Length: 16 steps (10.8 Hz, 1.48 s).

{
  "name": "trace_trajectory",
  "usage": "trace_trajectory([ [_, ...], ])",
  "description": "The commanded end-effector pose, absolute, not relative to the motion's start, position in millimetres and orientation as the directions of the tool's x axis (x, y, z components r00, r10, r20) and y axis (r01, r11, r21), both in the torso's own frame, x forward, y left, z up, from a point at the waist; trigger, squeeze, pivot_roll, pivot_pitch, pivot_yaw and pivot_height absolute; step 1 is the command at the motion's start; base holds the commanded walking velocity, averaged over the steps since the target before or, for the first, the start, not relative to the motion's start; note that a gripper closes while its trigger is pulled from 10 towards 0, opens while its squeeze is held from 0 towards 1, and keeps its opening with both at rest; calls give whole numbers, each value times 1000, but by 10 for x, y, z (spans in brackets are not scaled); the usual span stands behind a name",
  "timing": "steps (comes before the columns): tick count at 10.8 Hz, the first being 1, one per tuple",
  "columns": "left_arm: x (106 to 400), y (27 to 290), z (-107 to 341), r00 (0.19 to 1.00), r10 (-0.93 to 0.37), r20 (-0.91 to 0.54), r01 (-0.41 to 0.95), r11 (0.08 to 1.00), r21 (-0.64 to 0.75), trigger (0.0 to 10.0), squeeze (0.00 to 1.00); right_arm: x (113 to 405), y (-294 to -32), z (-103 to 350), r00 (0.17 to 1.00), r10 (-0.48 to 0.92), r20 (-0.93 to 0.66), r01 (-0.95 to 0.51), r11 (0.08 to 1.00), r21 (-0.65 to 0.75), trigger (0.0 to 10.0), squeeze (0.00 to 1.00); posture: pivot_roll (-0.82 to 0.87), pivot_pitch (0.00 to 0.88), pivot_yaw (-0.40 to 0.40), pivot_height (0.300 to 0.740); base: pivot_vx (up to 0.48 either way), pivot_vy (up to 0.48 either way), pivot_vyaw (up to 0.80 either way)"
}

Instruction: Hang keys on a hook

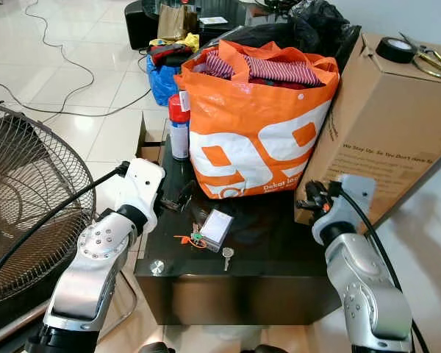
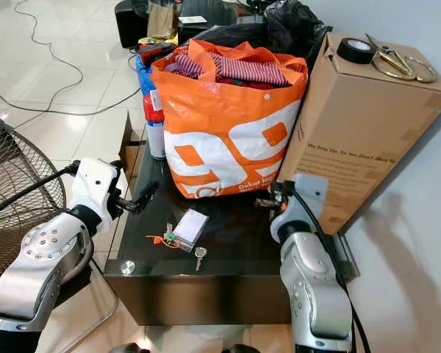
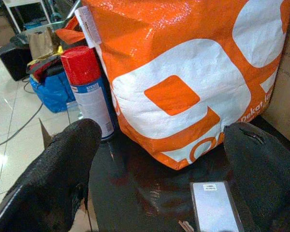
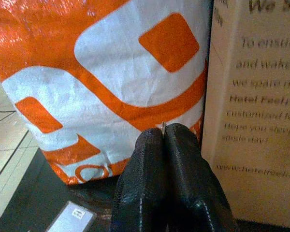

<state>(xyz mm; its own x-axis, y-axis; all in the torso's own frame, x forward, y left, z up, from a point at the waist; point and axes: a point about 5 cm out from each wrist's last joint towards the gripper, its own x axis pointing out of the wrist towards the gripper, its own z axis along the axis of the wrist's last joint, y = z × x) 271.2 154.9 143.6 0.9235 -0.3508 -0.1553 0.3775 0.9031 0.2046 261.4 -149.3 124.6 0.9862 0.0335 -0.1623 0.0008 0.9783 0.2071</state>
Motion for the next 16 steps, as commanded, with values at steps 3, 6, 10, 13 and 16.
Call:
trace_trajectory([
  [3,2734,1535,1467,932,-337,-138,360,908,216,10000,0,2656,-1592,1266,988,-10,-156,30,992,126,10000,0,7,0,-87,740,0,0,-267],
  [6,2763,1559,1467,930,-337,-143,362,906,218,10000,0,2641,-1607,1356,995,-31,-99,49,982,181,10000,0,-4,0,-65,740,0,0,-800],
  [10,2762,1610,1460,933,-328,-148,355,905,235,10000,0,2621,-1569,1289,992,-34,-123,58,978,202,10000,0,13,0,-60,740,0,0,-400],
  [13,2771,1596,1435,936,-318,-152,346,913,218,10000,0,2569,-1607,1249,984,-78,-160,109,974,197,10000,0,-14,0,-46,740,0,0,0],
  [16,2774,1576,1417,934,-322,-155,351,910,221,10000,0,2571,-1632,1245,982,-96,-163,131,967,218,10000,0,-16,0,-51,740,0,0,-792],
])
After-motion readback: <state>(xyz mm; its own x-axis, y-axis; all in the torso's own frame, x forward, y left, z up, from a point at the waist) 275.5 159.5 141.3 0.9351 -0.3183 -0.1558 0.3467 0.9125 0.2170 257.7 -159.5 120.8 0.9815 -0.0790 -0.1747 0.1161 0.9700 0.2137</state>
